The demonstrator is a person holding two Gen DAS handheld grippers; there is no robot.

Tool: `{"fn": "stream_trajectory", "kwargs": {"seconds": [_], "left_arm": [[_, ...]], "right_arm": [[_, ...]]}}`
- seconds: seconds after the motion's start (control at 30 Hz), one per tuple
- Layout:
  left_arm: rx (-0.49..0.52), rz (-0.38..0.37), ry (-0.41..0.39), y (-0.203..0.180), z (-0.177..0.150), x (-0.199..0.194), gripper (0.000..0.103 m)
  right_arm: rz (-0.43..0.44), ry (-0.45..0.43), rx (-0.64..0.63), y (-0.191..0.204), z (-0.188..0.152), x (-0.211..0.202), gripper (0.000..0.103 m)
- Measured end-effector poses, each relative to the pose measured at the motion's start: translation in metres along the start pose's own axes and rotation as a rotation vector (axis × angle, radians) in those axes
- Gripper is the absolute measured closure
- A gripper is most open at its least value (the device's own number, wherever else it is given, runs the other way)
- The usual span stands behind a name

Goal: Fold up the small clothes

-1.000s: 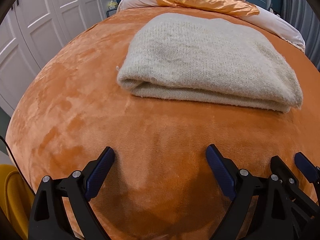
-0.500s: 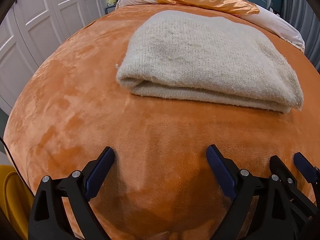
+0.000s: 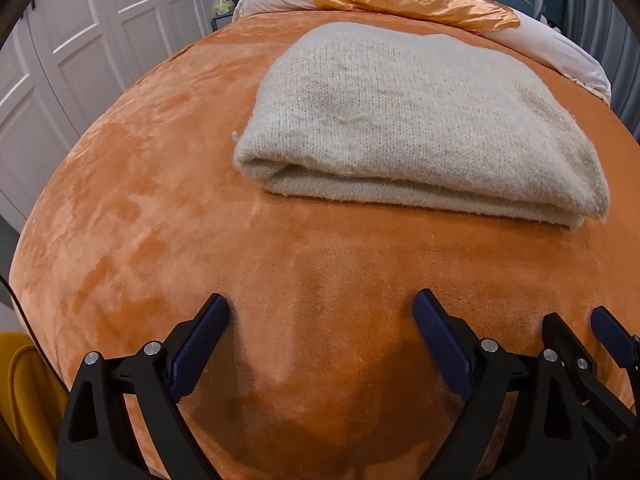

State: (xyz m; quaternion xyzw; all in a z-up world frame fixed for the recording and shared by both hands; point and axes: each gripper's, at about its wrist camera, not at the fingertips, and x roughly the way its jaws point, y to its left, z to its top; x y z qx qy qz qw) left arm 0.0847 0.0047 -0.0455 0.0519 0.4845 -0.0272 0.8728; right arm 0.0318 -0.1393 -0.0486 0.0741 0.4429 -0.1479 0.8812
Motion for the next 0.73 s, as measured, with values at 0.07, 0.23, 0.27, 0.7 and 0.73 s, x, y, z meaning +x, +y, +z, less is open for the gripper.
{"fn": "stream_trajectory", "kwargs": {"seconds": [0.07,0.23,0.27,0.7,0.73], "left_arm": [[0.000,0.000,0.001,0.000,0.001,0.000,0.011],[-0.001,0.003,-0.003,0.000,0.000,-0.001,0.011],[0.000,0.005,-0.003,-0.001,0.000,-0.001,0.011],[0.016,0.031,-0.016,-0.004,0.006,-0.021,0.011],[0.018,0.035,-0.024,-0.004,0.007,-0.023,0.012]], "right_arm": [[0.000,0.000,0.000,0.001,0.000,0.000,0.050],[-0.001,0.000,0.000,0.000,0.000,0.000,0.050],[-0.002,-0.001,0.001,0.001,0.000,0.000,0.050],[0.003,-0.012,0.034,-0.005,0.007,-0.017,0.050],[0.001,-0.018,0.031,-0.005,0.009,-0.019,0.050]]}}
